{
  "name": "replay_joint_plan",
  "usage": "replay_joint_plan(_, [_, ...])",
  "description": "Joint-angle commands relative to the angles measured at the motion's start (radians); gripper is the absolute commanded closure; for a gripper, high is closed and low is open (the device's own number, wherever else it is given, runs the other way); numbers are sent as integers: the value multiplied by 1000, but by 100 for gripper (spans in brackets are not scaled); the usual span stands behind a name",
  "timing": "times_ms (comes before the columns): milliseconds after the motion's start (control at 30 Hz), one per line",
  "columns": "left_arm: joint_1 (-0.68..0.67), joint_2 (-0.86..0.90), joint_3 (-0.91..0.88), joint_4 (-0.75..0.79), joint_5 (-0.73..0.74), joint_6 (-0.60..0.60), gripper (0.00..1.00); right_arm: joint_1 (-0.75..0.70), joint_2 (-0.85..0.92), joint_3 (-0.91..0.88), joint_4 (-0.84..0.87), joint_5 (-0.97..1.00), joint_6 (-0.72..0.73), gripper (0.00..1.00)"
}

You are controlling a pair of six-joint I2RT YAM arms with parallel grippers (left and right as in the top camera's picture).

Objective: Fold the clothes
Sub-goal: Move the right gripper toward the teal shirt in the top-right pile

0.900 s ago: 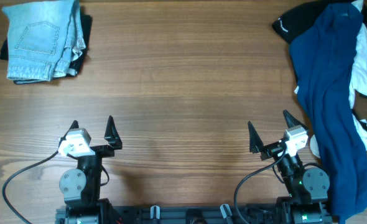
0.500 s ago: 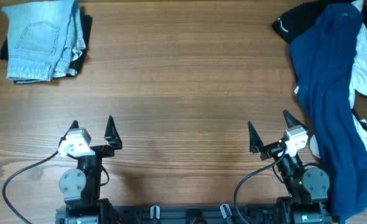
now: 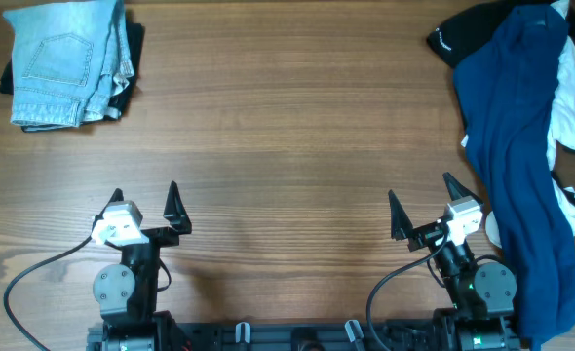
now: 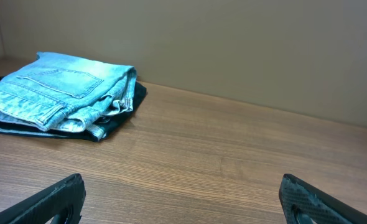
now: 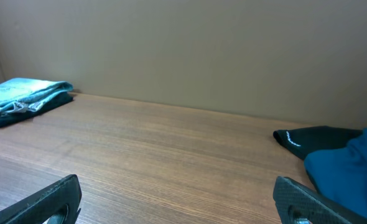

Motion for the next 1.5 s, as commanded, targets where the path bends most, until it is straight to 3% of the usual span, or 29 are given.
replay_joint_plan(0, [0, 0, -5, -4, 12, -9, 0, -5, -3, -1, 3, 13, 11, 0])
replay_joint_plan(467, [0, 0, -5, -3, 8, -9, 0, -5, -2, -1, 3, 12, 17, 0])
replay_joint_plan(633, [0, 0, -4, 50, 17, -9, 0, -5, 0, 0, 39, 9, 89, 0])
replay_joint_plan(767, [0, 32, 40, 35, 50, -42, 0, -5, 65, 84, 42, 9, -14, 0])
replay_joint_plan(867, [0, 179, 171, -8, 50, -55, 0, -5, 216, 221, 41, 10, -68, 0])
replay_joint_plan(1033, [0, 606, 547, -151, 106, -54, 0, -5, 643, 554, -28, -40, -40, 0])
replay_joint_plan(1133, [0, 927, 883, -391, 105, -53, 0, -5, 993, 969, -321, -40, -42, 0])
replay_joint_plan(1267, [0, 1205, 1120, -580, 147, -16, 0, -5, 1360, 1373, -615, -40, -103, 0])
replay_joint_plan(1400, [1, 1351, 1180, -624, 158, -2, 0, -5, 1559, 1468, -555, -53, -121, 0])
replay_joint_plan(1467, [1, 1384, 1180, -611, 158, -2, 0, -18, 1617, 1467, -512, 55, -96, 0])
